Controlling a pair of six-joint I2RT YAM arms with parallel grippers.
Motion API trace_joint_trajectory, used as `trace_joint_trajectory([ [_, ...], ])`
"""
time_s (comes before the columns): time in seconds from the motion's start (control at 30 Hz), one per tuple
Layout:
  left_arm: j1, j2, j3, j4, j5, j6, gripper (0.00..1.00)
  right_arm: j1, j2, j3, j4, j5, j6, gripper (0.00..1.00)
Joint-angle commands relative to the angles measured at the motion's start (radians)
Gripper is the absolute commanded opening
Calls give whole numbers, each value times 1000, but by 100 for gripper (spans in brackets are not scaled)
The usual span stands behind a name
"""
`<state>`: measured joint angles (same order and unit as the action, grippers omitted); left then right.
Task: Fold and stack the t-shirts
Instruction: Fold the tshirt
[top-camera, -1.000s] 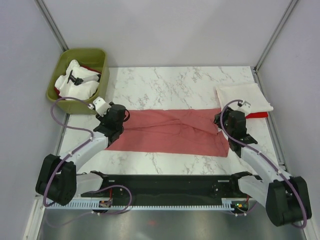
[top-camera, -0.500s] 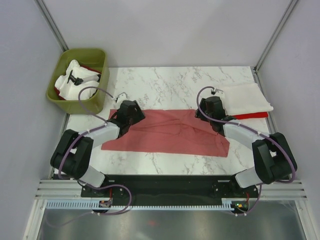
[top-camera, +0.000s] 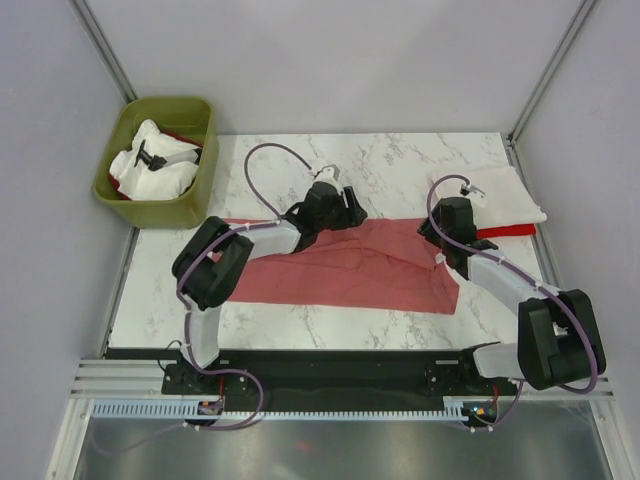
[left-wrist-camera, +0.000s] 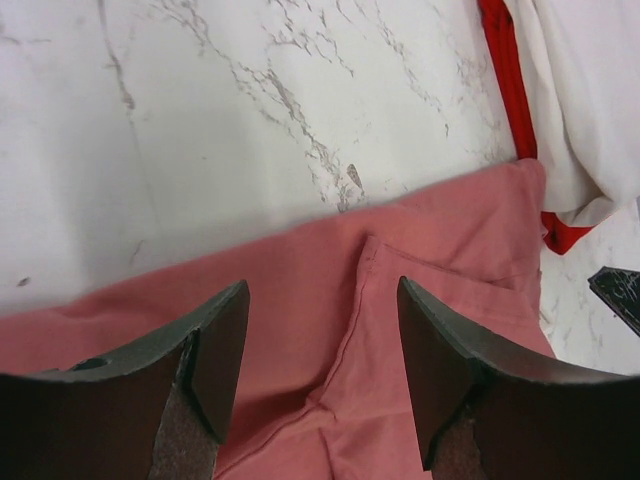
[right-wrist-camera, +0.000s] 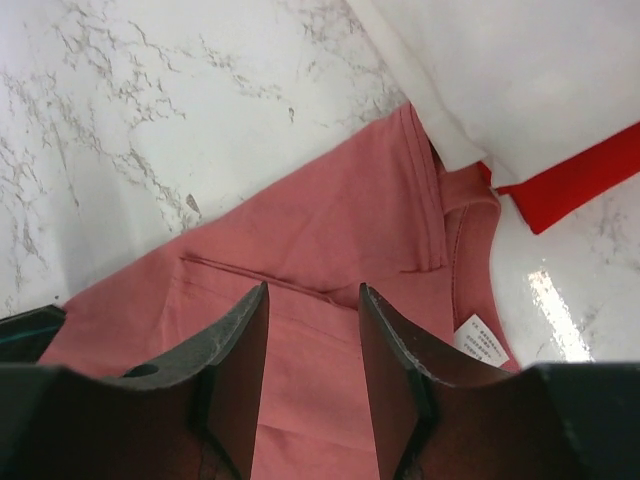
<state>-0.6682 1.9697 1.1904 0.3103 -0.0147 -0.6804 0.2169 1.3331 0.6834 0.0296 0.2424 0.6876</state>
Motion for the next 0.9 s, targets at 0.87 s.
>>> trace_joint_trajectory([
  [0.87,-108,282,304,-43,19,142,36,-8,9,-41,70,-127,56,49],
])
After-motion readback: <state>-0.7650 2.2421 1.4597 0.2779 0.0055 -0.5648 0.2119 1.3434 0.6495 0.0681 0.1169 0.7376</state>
